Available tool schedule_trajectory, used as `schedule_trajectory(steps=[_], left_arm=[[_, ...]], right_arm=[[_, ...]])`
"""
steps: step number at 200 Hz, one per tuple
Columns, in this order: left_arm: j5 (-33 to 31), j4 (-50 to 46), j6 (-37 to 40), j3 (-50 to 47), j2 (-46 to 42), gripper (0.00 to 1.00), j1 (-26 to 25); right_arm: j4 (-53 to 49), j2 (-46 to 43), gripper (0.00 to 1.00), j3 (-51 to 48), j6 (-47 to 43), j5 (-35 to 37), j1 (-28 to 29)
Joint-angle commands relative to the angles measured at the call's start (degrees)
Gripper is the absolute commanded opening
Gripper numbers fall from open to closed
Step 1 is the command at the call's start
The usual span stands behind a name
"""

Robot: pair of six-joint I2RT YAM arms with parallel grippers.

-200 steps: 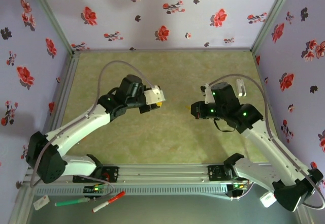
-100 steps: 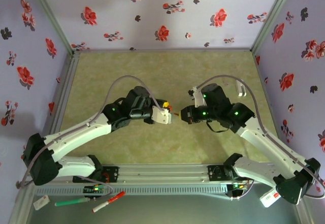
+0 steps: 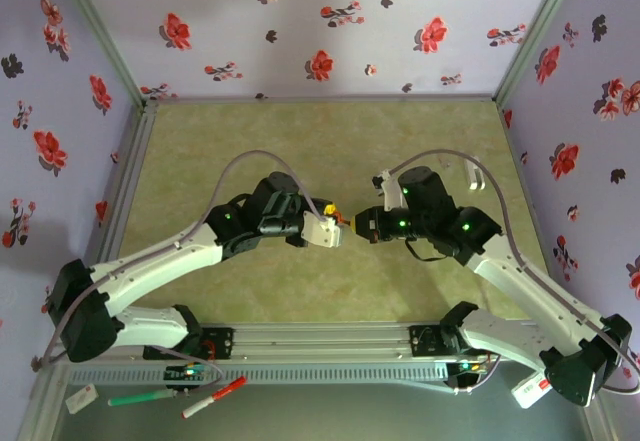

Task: Unlock with the key

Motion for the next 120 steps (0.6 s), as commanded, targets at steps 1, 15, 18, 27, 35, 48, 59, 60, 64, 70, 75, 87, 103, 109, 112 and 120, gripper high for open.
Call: schedule_trajectory(steps=[1, 15, 18, 27, 35, 48, 59, 60, 64, 70, 75, 87, 103, 109, 112, 120], left_arm=[[-0.2, 2.1, -1.7, 1.3, 0.8, 0.14, -0.5], [-0.2, 2.3, -2.0, 1.6, 0.8, 0.14, -0.5], [-0.1, 2.3, -2.1, 1.6, 1.0, 0.14, -0.5], [-0.2, 2.1, -2.1, 1.8, 1.1, 0.14, -0.5], [-0.2, 1.8, -2.0, 2.0, 1.3, 0.14, -0.4], [-0.2, 1.5, -2.0, 2.2, 1.6, 0.14, -0.5], [-0.3, 1.4, -2.0, 2.2, 1.9, 0.14, -0.5], [-0.3, 1.5, -2.1, 2.2, 1.9, 0.14, -0.5], [-0.4, 1.5, -2.1, 2.2, 1.9, 0.14, -0.5], [-0.5, 1.5, -2.1, 2.2, 2.1, 0.14, -0.4], [-0.5, 1.5, -2.1, 2.2, 2.2, 0.13, -0.5], [-0.7, 1.5, -2.1, 2.1, 2.4, 0.13, -0.4], [-0.7, 1.5, -2.1, 2.0, 2.6, 0.13, -0.4], [-0.7, 1.5, -2.1, 2.0, 2.6, 0.13, -0.5], [-0.7, 1.5, -2.2, 2.1, 2.7, 0.13, -0.5], [-0.8, 1.6, -2.4, 2.1, 2.7, 0.13, -0.4]], right_arm=[[3.6, -1.2, 0.00, -1.0, 1.3, -2.1, 0.5], [4.5, -1.1, 0.00, -1.6, 1.7, -2.5, 0.5], [4.7, -1.1, 0.00, -1.7, 1.8, -2.6, 0.5], [5.3, -1.0, 0.00, -1.8, 2.1, -3.0, 0.6], [5.3, -0.9, 0.00, -1.8, 2.1, -2.9, 0.7], [5.2, -1.0, 0.00, -1.7, 2.1, -2.8, 0.8], [4.7, -1.4, 0.00, -1.7, 2.1, -2.6, 0.8], [4.7, -1.5, 0.00, -1.7, 2.1, -2.7, 0.8], [4.5, -1.6, 0.00, -1.7, 2.1, -2.5, 0.8], [4.1, -1.9, 0.00, -1.7, 2.0, -2.3, 0.8], [3.7, -2.2, 0.00, -1.8, 1.8, -2.1, 0.8], [2.9, -2.8, 0.00, -1.8, 1.6, -1.7, 0.8], [2.3, -3.7, 0.00, -2.1, 1.6, -1.5, 0.8], [2.2, -3.9, 0.00, -2.2, 1.6, -1.5, 0.8], [2.1, -4.0, 0.00, -2.2, 1.6, -1.6, 0.8], [2.1, -4.2, 0.00, -2.3, 1.7, -1.7, 0.8]])
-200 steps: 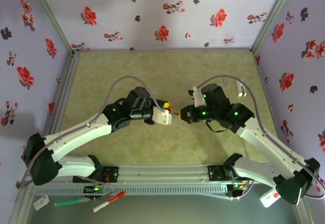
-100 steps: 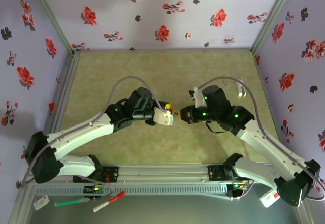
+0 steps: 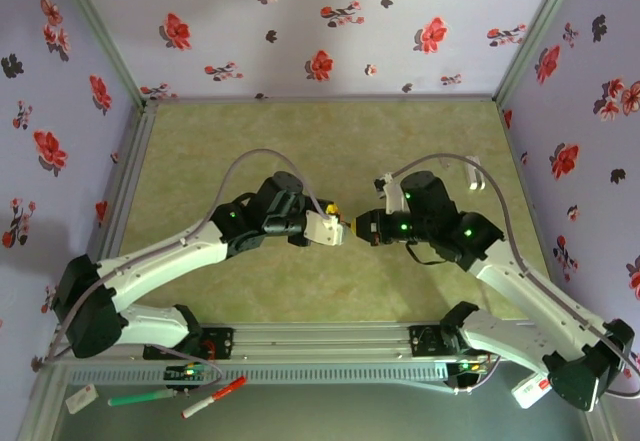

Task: Unlock with the key

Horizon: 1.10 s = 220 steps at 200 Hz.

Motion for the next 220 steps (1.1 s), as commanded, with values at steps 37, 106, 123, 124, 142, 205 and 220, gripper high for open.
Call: schedule_trajectory(steps=[37, 106, 123, 124, 142, 205, 220], left_arm=[[-0.3, 1.8, -1.3, 1.9, 0.9, 0.13, -0.4], [-0.2, 1.4, -1.8, 2.4, 1.1, 0.13, -0.5], [0.0, 1.5, -2.0, 2.4, 1.2, 0.13, -0.5], [0.0, 1.5, -2.0, 2.4, 1.2, 0.13, -0.5], [0.3, 1.4, -2.0, 2.3, 1.2, 0.13, -0.5], [0.7, 0.8, -1.7, 2.4, 0.7, 0.13, -0.6], [0.8, 0.5, -1.6, 2.4, 0.8, 0.13, -0.6]], right_arm=[[1.1, -1.4, 0.00, -1.1, 0.5, -2.1, 0.4], [5.0, -0.7, 0.00, -3.6, 2.1, -3.3, 0.5], [5.5, -0.4, 0.00, -3.7, 2.1, -3.5, 0.5], [5.5, -0.4, 0.00, -3.8, 2.1, -3.4, 0.5], [5.9, -0.1, 0.00, -4.0, 2.1, -3.2, 0.5], [5.6, 1.0, 0.00, -3.7, 1.0, -1.7, 0.5], [5.1, 0.9, 0.00, -3.5, 0.8, -1.3, 0.5]])
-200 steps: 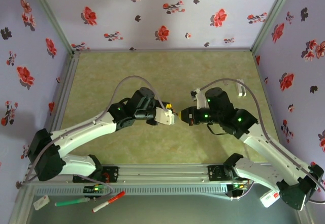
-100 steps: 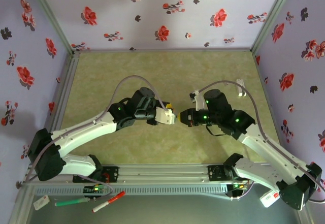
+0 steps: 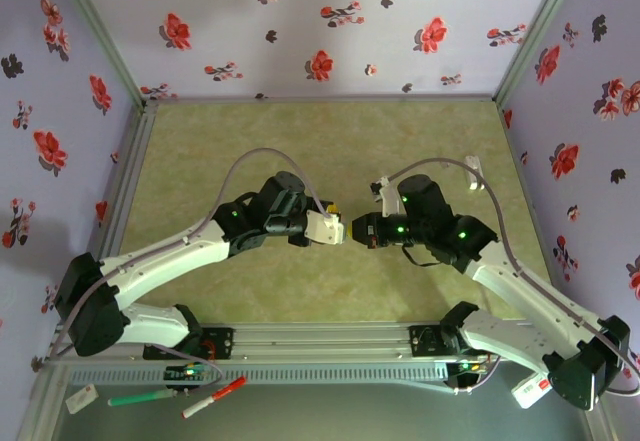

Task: Unlock with the key

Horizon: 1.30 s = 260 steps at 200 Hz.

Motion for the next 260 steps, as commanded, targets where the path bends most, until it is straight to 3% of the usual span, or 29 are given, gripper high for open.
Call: schedule_trajectory(steps=[1, 121, 198, 223, 260], left_arm=[[1.2, 1.3, -0.3, 2.0, 0.1, 0.13, -0.6], [2.6, 1.6, -0.9, 0.5, -1.3, 0.13, -0.7], [3.3, 2.0, -1.3, 1.2, -0.3, 0.11, -1.3], [5.7, 0.8, -2.5, 3.2, 0.3, 0.00, -1.6], [8.5, -1.5, -3.9, 6.6, 1.7, 0.00, -3.1]], right_arm=[[0.4, 0.3, 0.00, 0.1, -0.7, 1.1, 0.4], [-0.7, 3.1, 0.00, 1.3, -3.2, 0.2, -2.2], [3.6, 4.5, 0.00, -0.2, -1.6, -4.1, -2.6], [-1.7, 6.6, 0.00, 2.1, -5.3, -1.5, -1.3], [-7.6, 10.1, 0.00, 6.3, -12.9, 3.6, 1.6]])
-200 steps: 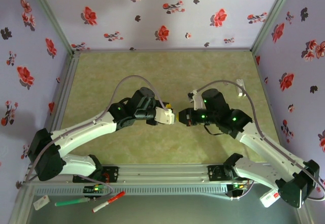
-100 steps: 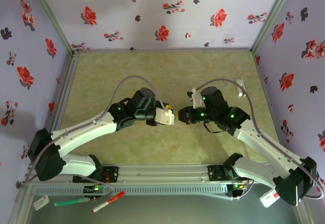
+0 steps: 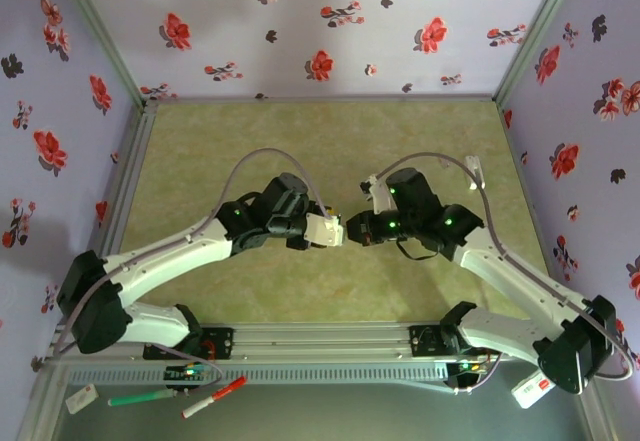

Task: Unlock with the key

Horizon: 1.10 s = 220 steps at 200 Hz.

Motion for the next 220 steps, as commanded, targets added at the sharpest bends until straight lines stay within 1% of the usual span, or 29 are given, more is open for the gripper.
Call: schedule_trajectory(steps=[1, 13, 23, 35, 59, 76, 90, 104, 133, 151, 164, 176, 185, 193, 220], left_arm=[[7.9, 3.6, -1.9, 5.4, 0.3, 0.00, -3.0], [7.2, 4.0, -2.0, 5.7, 0.8, 0.00, -4.2], [6.8, 5.2, -2.8, 5.6, 1.0, 0.00, -4.8], [6.7, 7.5, -4.6, 5.1, 0.7, 0.00, -5.0], [6.7, 12.9, -7.2, 3.0, -0.3, 0.00, -5.0], [5.1, 18.1, -8.2, 0.6, -1.4, 0.00, -5.8], [2.6, 24.2, -8.2, -2.5, -2.5, 0.00, -7.0], [1.7, 28.4, -8.9, -4.7, -3.0, 0.00, -7.8], [-0.3, 32.6, -8.1, -7.1, -4.3, 0.00, -9.7], [-0.3, 33.6, -9.5, -8.0, -5.8, 0.00, -9.9], [-0.4, 34.5, -9.7, -9.0, -6.6, 0.00, -10.2], [-0.7, 34.8, -10.0, -9.7, -7.0, 0.00, -10.7], [-0.7, 34.4, -10.8, -9.8, -7.2, 0.00, -10.7], [-0.4, 33.4, -12.0, -9.5, -7.4, 0.00, -10.7], [5.2, 20.7, -14.1, -3.0, -6.3, 0.00, -10.4]], right_arm=[[-4.2, 2.7, 0.00, 2.7, -6.5, 4.3, 1.4], [-3.6, 3.8, 0.00, 2.9, -7.2, 4.5, 1.4], [-2.2, 4.7, 0.00, 2.8, -7.1, 3.1, 1.4], [0.5, 5.1, 0.00, 1.8, -6.0, 1.4, 1.4], [4.9, 4.6, 0.00, -0.4, -3.6, 0.7, 1.2], [9.9, 4.2, 0.00, -2.4, 0.8, -2.0, 0.8], [12.9, 3.7, 0.00, -3.7, 4.7, -2.9, 0.6], [16.7, 3.2, 0.00, -5.2, 8.9, -4.5, 0.0], [20.5, 2.7, 0.00, -7.4, 15.3, -6.7, -2.0], [22.7, 2.6, 0.00, -8.7, 19.4, -8.1, -3.4], [26.6, 2.7, 0.00, -9.9, 23.6, -9.4, -4.4], [27.4, 3.2, 0.00, -9.8, 25.0, -9.7, -4.8], [27.0, 3.8, 0.00, -9.3, 25.0, -10.0, -4.8], [26.4, 4.2, 0.00, -8.4, 23.0, -10.4, -4.6], [12.6, 4.2, 0.00, -3.7, 8.1, -5.0, -2.6]])
